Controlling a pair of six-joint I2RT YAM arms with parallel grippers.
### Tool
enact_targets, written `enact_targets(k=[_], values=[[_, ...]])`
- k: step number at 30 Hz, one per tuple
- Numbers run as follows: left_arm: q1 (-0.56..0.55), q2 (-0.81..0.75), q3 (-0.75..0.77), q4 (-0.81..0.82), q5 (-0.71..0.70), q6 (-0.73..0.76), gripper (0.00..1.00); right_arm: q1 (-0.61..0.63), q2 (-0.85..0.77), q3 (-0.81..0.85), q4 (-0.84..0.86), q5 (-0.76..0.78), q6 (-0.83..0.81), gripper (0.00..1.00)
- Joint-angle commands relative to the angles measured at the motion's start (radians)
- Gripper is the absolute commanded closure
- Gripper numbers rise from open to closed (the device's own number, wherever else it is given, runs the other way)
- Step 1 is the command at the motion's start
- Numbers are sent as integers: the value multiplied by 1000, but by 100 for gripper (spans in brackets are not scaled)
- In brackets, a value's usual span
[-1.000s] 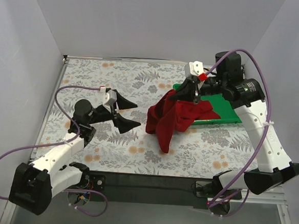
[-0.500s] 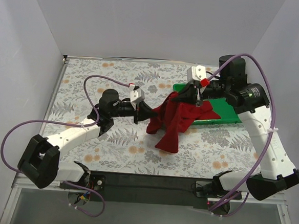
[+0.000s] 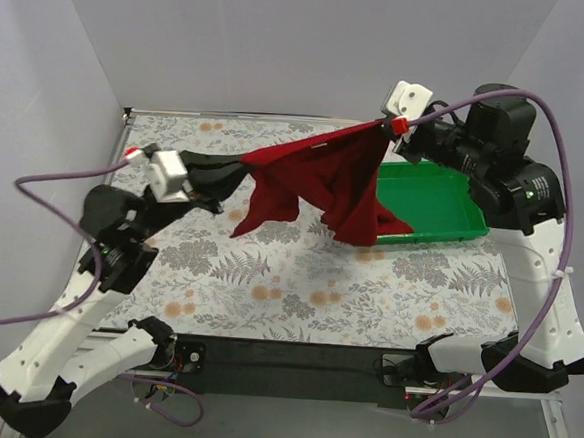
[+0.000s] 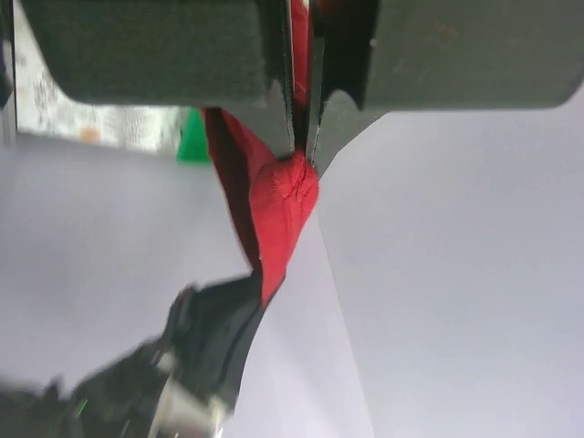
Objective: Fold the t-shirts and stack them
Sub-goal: Move the tshirt to the center of the board
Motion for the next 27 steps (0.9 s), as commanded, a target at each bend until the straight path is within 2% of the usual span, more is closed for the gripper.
enact_targets(k=[1,3,8,13,19,23,27], values=[[-1,-69,114,-10,-32,-21,100,-8,-7,120,117,187,36,99],[-1,-79,168,-13,-7,-29,100,-25,-7,184,124,169,71,99],[-1,-79,289,2,54,-89,100,-105,-19,301,131,-9,197,99],[-1,-44,393,16,61,-103,100,-117,-14,260,146,-161,263,99],[-1,32,514,62,-18,-83,100,-115,27,232,201,-228,347,99],[-1,138,715,74,-114,-65,100,-115,64,199,253,-265,412,99],[-1,247,817,42,-186,-69,100,-112,105,127,289,-314,437,99]])
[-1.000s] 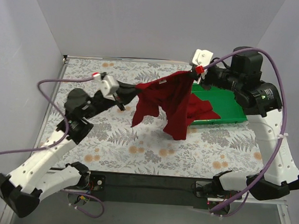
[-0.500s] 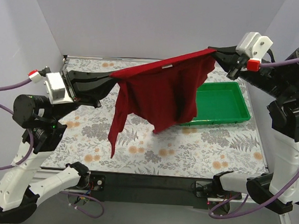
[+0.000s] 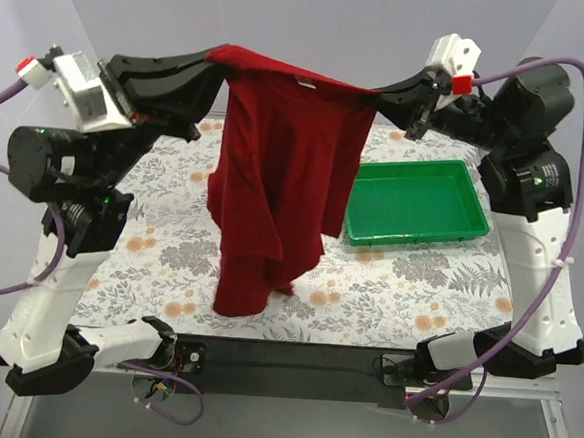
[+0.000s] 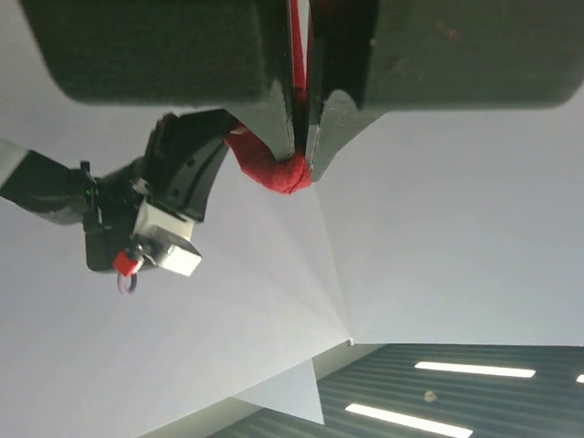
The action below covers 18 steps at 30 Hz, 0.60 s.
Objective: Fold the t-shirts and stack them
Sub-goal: Move the tshirt to the center of the board
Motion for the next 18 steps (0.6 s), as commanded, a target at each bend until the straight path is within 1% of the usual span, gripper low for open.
enact_targets(k=[1,2,4,5,6,7,11,13,16,17,18], values=[[2,33,122,108,-163,11,100,-30,46,-86,24,37,46,99],[2,44,116,95,-177,9,100,-27,48,-112,24,30,37,99],[2,58,50,86,-210,8,100,-18,42,-207,37,12,10,99],[2,56,18,89,-220,3,100,-15,37,-241,40,4,-3,99],[2,55,-52,103,-226,1,100,-10,34,-282,41,-2,-18,99],[2,53,-80,107,-242,1,100,-3,24,-352,58,-7,-30,99],[2,38,-203,134,-270,6,100,14,1,-528,101,-20,-66,99],[2,21,-248,121,-282,1,100,23,-7,-618,121,-31,-81,99],[2,-11,-306,50,-313,-12,100,32,7,-695,130,-16,-108,99],[2,-25,-365,19,-366,-18,100,33,11,-745,129,2,-127,96],[2,-39,-421,-27,-390,-25,100,33,16,-767,129,30,-135,89]])
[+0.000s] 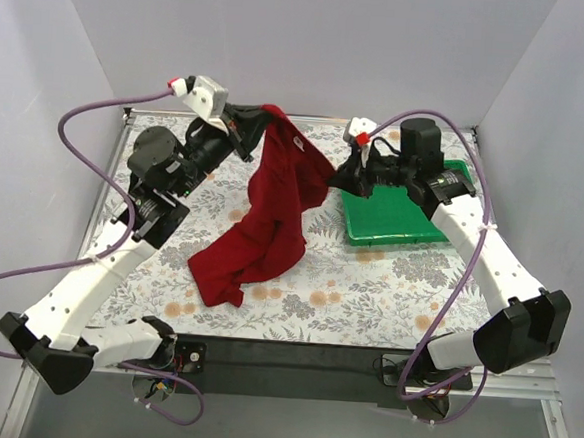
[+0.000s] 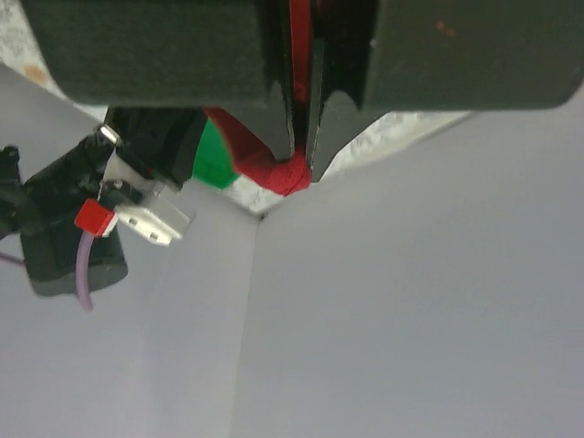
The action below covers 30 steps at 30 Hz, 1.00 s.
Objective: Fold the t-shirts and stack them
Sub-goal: Move the tshirt to the center of the board, then flatten the tshirt out
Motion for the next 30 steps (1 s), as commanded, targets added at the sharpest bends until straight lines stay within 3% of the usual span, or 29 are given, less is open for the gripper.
enact_targets(k=[1,2,4,5,7,9,12,13,14,15,20,22,30], values=[[3,-143,-120,6,-142,-35,100,0,-2,-88,-1,151,-61,81],[3,-160,-263,15,-189,-45,100,0,-3,-118,-1,208,-68,67],[6,-183,-387,26,-240,-75,100,-9,-12,-138,1,363,-68,47],[8,-183,-496,39,-258,-92,100,-23,-21,-164,4,390,-68,31],[9,-156,-578,61,-291,-123,100,-84,-60,-198,22,404,-68,17],[20,-125,-652,96,-311,-153,100,-164,-93,-246,27,382,-84,11],[35,-39,-625,40,-305,-199,100,-224,-98,-299,15,370,-100,9],[37,-6,-607,1,-326,-210,72,-226,-92,-312,-1,380,-109,9],[37,2,-584,-73,-341,-210,54,-223,-82,-315,-17,382,-111,9],[37,-1,-565,-117,-354,-210,45,-220,-46,-312,-34,379,-111,9],[37,-138,-537,-255,-302,-138,24,-155,82,-214,-76,474,-50,10],[38,-233,-566,-298,-251,-93,2,-114,164,-162,-91,492,-26,9],[37,-534,-796,-289,-320,-32,2,39,506,120,-116,728,123,8]])
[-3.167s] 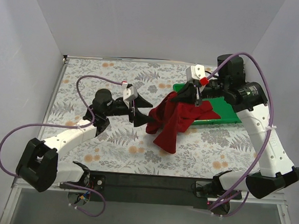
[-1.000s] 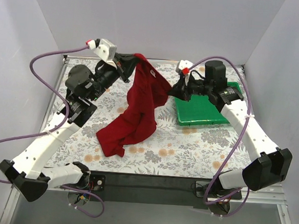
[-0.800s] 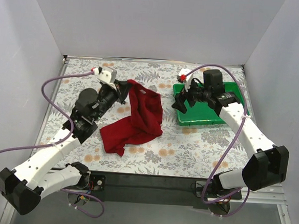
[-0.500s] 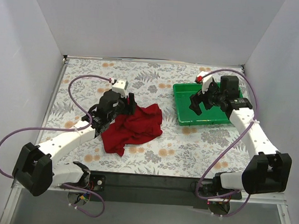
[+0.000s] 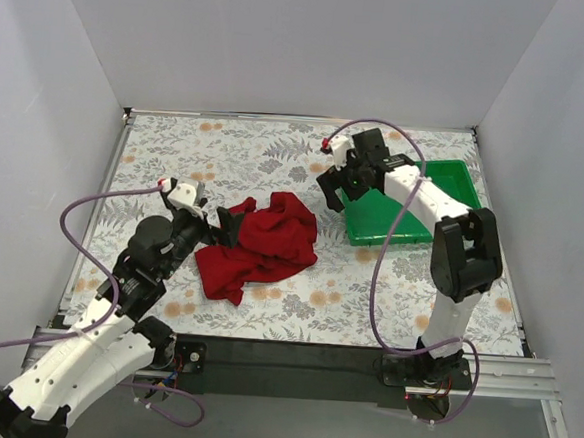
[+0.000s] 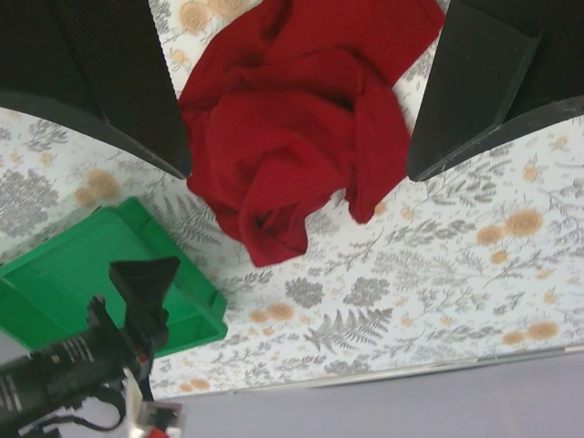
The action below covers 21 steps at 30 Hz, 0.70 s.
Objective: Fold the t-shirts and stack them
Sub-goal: Flatten the tshirt out
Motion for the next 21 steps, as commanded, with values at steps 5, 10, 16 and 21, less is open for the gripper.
enact_targets(k=[5,10,16,21], values=[[2,-204,-147,-16,-49,27,2,59,204,171,-41,310,62,19],[4,-226,-164,9,-32,24,2,62,236,134,-52,307,6,42],[2,-232,-164,13,4,24,2,63,141,27,-102,313,-125,81],[2,-256,-167,16,26,27,2,60,-17,-180,-168,233,-333,88]])
